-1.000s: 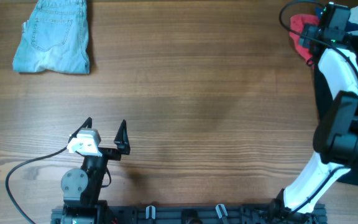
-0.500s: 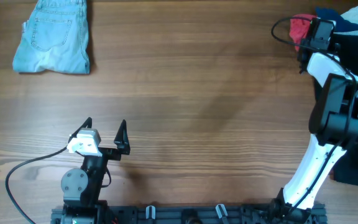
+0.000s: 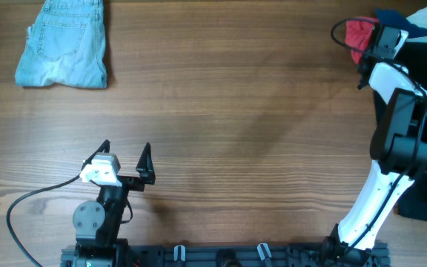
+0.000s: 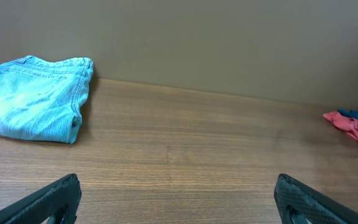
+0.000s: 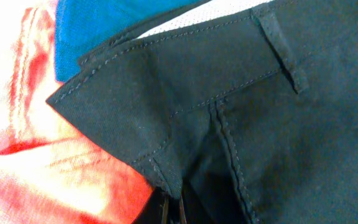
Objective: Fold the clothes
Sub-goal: 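Reach the right gripper into the clothes pile and grasp the black trousers, then pull the black trousers left onto the table center and release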
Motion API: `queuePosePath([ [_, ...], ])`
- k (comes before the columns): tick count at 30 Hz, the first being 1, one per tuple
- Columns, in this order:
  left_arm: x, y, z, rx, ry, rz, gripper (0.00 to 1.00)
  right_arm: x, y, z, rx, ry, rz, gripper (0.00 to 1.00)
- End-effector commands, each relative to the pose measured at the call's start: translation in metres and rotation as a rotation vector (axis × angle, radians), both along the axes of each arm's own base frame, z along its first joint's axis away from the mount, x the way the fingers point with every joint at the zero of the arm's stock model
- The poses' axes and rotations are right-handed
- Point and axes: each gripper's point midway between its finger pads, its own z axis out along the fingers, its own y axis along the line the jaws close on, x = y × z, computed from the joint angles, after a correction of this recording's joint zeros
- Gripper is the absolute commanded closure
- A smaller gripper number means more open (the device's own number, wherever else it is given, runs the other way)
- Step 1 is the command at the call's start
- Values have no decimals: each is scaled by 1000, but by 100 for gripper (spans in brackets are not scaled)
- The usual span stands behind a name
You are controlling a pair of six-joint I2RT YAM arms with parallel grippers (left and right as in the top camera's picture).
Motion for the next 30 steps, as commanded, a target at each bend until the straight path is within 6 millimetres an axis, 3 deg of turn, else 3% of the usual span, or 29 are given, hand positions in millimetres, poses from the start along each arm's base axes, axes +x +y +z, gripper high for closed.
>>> queuePosePath([
  [1, 0, 0, -1, 19, -3, -3, 0, 12, 8, 65, 72, -160, 14, 96],
  [4, 0, 0, -1, 19, -3, -3, 0, 13, 19, 107, 133, -259, 27, 96],
  [6, 0, 0, -1, 19, -3, -3, 0, 13, 28, 123, 164, -285, 66, 95],
  [10, 0, 0, -1, 19, -3, -3, 0, 18, 71, 120, 237, -253, 168, 96],
  [13, 0, 0, -1, 19, -3, -3, 0, 26, 125, 117, 246, -222, 253, 96],
  [14, 0, 0, -1, 19, -3, -3, 0, 25, 124, 119, 205, -226, 211, 96],
  [17, 0, 0, -1, 19, -3, -3, 0, 13, 88, 127, 87, -237, 59, 95],
  [21, 0, 0, -1, 19, -3, -3, 0, -10, 44, 116, 89, -174, -31, 96],
  [24, 0, 0, -1, 19, -3, -3, 0, -18, 27, 110, 128, -159, -41, 96],
  [27, 0, 0, -1, 19, -3, -3, 0, 6, 88, 102, 295, -146, 240, 96],
  [30, 0, 0, -2, 19, -2, -3, 0, 26, 196, 106, 487, -179, 500, 96],
])
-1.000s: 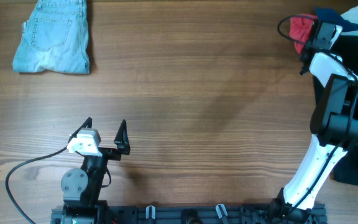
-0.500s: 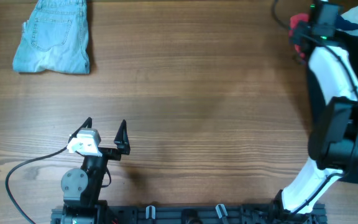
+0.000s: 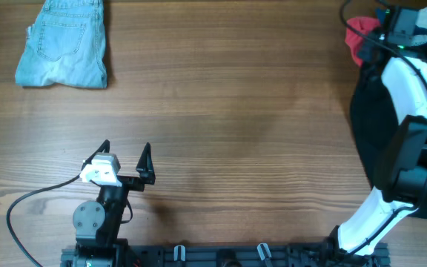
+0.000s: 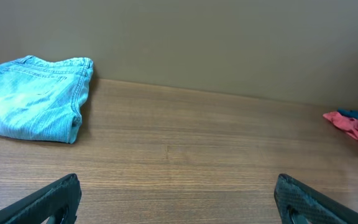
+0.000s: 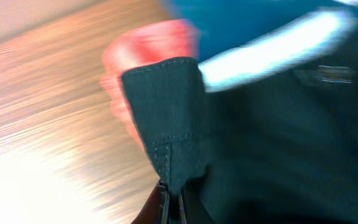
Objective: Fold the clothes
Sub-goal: 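Pull the black trousers left onto the table center and release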
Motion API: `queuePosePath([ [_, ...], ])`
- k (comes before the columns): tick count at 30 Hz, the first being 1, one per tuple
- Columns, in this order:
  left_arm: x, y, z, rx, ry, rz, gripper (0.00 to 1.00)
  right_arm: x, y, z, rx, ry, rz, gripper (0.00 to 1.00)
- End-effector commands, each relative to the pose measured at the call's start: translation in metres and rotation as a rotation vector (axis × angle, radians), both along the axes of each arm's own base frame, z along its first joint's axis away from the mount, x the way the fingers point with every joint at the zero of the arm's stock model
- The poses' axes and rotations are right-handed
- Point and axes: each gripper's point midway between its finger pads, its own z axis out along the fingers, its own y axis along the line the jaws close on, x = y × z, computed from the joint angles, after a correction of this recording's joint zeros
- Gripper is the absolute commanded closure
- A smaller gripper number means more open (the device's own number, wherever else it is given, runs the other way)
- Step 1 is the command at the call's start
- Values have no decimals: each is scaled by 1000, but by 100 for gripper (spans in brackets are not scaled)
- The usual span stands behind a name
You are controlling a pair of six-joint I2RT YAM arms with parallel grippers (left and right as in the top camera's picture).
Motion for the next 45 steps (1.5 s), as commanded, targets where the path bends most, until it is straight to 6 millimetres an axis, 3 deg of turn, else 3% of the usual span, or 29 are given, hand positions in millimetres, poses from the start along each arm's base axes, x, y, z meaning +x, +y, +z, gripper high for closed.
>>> queuePosePath([
  [1, 0, 0, -1, 19, -3, -3, 0, 22, 147, 23, 238, -89, 361, 96],
  [4, 0, 0, -1, 19, -3, -3, 0, -1, 299, 34, 379, -94, 600, 96],
  [6, 0, 0, -1, 19, -3, -3, 0, -21, 360, 37, 412, -93, 692, 96],
  [7, 0, 0, -1, 19, -3, -3, 0, -39, 404, 37, 449, -84, 749, 96],
  [11, 0, 0, -1, 19, -3, -3, 0, -113, 516, 36, 553, -36, 954, 94],
  [13, 0, 0, -1, 19, -3, -3, 0, -137, 543, 40, 561, -39, 1019, 85],
  [14, 0, 0, -1, 19, -3, -3, 0, -143, 549, 40, 553, -40, 1039, 71],
  [16, 0, 0, -1, 19, -3, -3, 0, -132, 539, 45, 490, -74, 1023, 50],
  [18, 0, 0, -1, 19, -3, -3, 0, -98, 499, 78, 461, -101, 927, 30],
  [20, 0, 0, -1, 19, -3, -3, 0, -64, 443, 111, 455, -133, 812, 24],
  [21, 0, 0, -1, 19, -3, -3, 0, -38, 392, 126, 442, -159, 712, 32],
  [23, 0, 0, -1, 19, -3, -3, 0, 0, 307, 113, 422, -158, 542, 60],
  [25, 0, 0, -1, 19, -3, -3, 0, 17, 264, 81, 450, -102, 493, 76],
  [26, 0, 0, -1, 19, -3, -3, 0, 22, 254, 65, 459, -75, 475, 77],
  [29, 0, 0, -1, 19, -3, -3, 0, 35, 244, 16, 431, -17, 423, 78],
  [32, 0, 0, -1, 19, -3, -3, 0, 45, 248, -31, 447, 24, 398, 94],
  [34, 0, 0, -2, 19, -2, -3, 0, 46, 247, -57, 438, 56, 372, 96],
  [39, 0, 0, -1, 19, -3, -3, 0, 52, 238, -101, 327, 80, 306, 96],
  [45, 0, 0, -1, 19, -3, -3, 0, 58, 249, -141, 349, 78, 279, 96],
])
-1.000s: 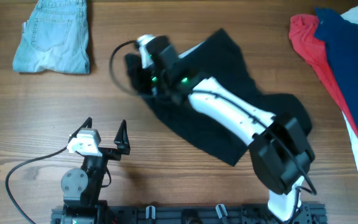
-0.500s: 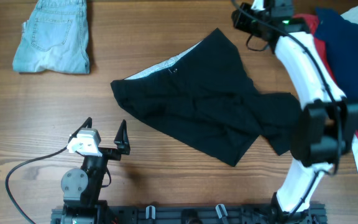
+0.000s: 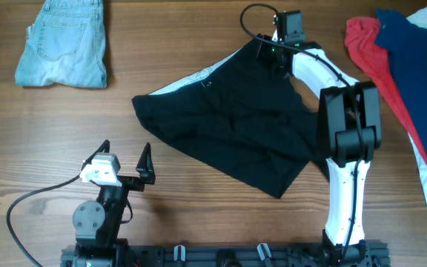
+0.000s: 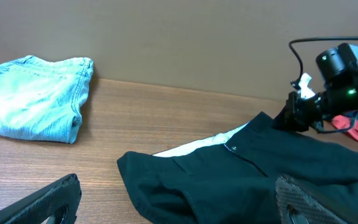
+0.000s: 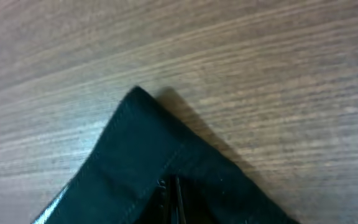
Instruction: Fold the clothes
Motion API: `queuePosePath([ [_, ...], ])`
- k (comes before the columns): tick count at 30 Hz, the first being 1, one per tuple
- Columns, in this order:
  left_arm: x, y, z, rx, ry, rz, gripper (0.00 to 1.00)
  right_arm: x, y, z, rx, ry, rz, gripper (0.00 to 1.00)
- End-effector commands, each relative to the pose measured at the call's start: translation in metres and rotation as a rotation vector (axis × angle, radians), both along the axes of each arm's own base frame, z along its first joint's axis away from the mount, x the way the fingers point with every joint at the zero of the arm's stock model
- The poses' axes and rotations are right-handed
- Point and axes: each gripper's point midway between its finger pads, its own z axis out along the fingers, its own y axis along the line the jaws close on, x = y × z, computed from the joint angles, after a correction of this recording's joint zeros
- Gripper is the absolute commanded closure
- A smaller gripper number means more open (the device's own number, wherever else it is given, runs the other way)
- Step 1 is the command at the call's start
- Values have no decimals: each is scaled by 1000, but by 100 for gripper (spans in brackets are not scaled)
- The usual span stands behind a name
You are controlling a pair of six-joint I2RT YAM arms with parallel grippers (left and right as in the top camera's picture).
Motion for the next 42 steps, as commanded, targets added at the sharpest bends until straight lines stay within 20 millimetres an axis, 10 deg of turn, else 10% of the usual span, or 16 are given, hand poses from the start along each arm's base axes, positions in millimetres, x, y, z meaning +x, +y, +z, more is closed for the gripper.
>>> queuePosePath([
  [1, 0, 0, -1, 19, -3, -3, 0, -5, 11, -37, 0, 46, -27, 96],
  [10, 0, 0, -2, 19, -2, -3, 0, -43, 174, -55, 171, 10, 162, 94],
  [13, 0, 0, -1, 19, -3, -3, 0, -60, 236, -37, 242, -53, 279, 92],
  [16, 0, 0, -1, 19, -3, -3, 0, -45, 256, 7, 212, -117, 336, 87],
  [17, 0, 0, -1, 19, -3, -3, 0, -30, 245, 24, 194, -117, 302, 85],
  [20, 0, 0, -1, 19, -3, -3, 0, 18, 175, 117, 185, -150, 253, 31],
  [22, 0, 0, -1, 19, -3, -3, 0, 18, 110, 177, 157, -131, 177, 20],
  [25, 0, 0, -1, 19, -3, -3, 0, -7, 28, 255, 141, -138, 54, 12],
  [28, 0, 0, -1, 19, -3, -3, 0, -94, -69, 309, 11, -19, -156, 6],
  [32, 0, 0, -1, 19, -3, -3, 0, -177, -108, 326, -124, 116, -285, 0],
  [36, 1, 10, -2, 23, 1, 54, 0, -227, -95, 327, -112, 173, -201, 0],
  [42, 1, 8, -2, 22, 2, 42, 0, -325, -106, 245, -105, 377, -294, 0],
])
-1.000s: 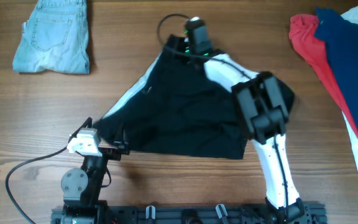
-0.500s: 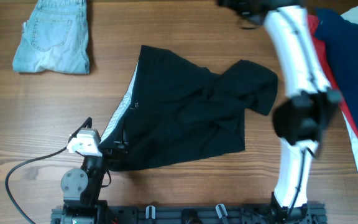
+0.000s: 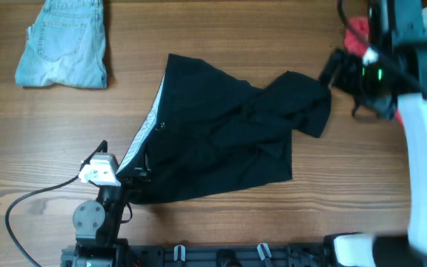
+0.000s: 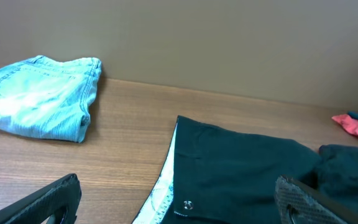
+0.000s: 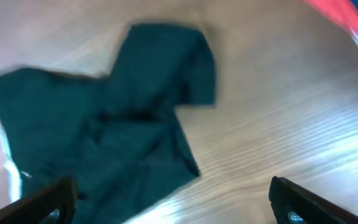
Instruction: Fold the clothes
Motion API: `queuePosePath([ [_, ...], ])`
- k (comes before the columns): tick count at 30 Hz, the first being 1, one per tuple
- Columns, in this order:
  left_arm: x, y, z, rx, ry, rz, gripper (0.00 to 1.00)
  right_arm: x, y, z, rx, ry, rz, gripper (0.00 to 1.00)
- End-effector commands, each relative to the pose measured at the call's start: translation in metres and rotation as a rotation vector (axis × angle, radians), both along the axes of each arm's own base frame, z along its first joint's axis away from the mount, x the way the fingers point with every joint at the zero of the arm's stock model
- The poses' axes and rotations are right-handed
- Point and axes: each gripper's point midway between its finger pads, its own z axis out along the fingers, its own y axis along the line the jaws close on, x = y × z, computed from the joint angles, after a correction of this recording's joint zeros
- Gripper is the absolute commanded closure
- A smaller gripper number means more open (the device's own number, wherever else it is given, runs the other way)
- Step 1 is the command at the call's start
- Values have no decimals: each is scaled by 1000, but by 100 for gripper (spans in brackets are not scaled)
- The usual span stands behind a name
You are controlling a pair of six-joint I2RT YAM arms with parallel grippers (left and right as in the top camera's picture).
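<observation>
A black pair of trousers lies crumpled and half spread across the middle of the table, its white-lined waistband toward the left front. In the left wrist view the black trousers reach in between the fingers of my open left gripper. From overhead the left gripper has one finger partly under the cloth's edge. My right gripper hangs open above the trousers' right end, holding nothing. Its own view looks down on the black trousers with the right gripper wide open.
Folded light-blue jeans lie at the back left, also in the left wrist view as the jeans. A red garment lies at the back right behind the right arm, with blue cloth beside it.
The right gripper was shut on a corner of the black trousers at the table's back centre. Now it is open and raised at the right. The trousers lie nearer the left gripper.
My right gripper was shut on the black trousers in the pile at the back right. Then it held them lifted there, then at the back centre with the cloth across the table. Now they are let go and lie mid-table. The left arm stayed put.
</observation>
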Motion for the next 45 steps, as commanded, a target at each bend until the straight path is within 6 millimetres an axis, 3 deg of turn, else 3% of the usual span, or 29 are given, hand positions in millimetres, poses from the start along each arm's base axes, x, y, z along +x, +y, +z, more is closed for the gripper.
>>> queuePosePath([
  [1, 0, 2, -2, 19, 0, 7, 0, -47, 13, -50, 100, 55, -2, 0],
  [3, 0, 1, -2, -12, 3, 6, 0, -67, 34, -91, 220, 109, 30, 0],
  [4, 0, 1, -2, -14, 3, 6, 0, -80, 55, -128, 349, 151, 63, 0],
  [5, 0, 1, -2, -14, 3, 6, 0, -83, 63, -146, 394, 166, 72, 1],
  [8, 0, 1, -2, -14, 3, 6, 0, -76, 77, -196, 481, 126, 106, 21],
  [14, 0, 2, -2, -14, 3, 7, 0, -62, 79, -237, 496, 67, 89, 25],
  [19, 0, 2, -2, -14, 3, 7, 0, -45, 89, -258, 556, 82, 62, 33],
  [22, 0, 2, -2, -14, 6, 7, 0, -43, 89, -271, 556, 107, 56, 43],
  [26, 2, 1, -13, -11, 53, 7, 0, -33, 86, -269, 525, 57, 96, 47],
  [29, 2, 1, -15, -11, 62, 7, 0, -15, 90, -253, 529, 7, 127, 47],
  [33, 2, 1, -15, -11, 62, 7, 0, -9, 99, -244, 577, -28, 182, 47],
  [45, 2, 1, -15, -11, 62, 7, 0, -36, 83, -265, 495, 90, 116, 44],
])
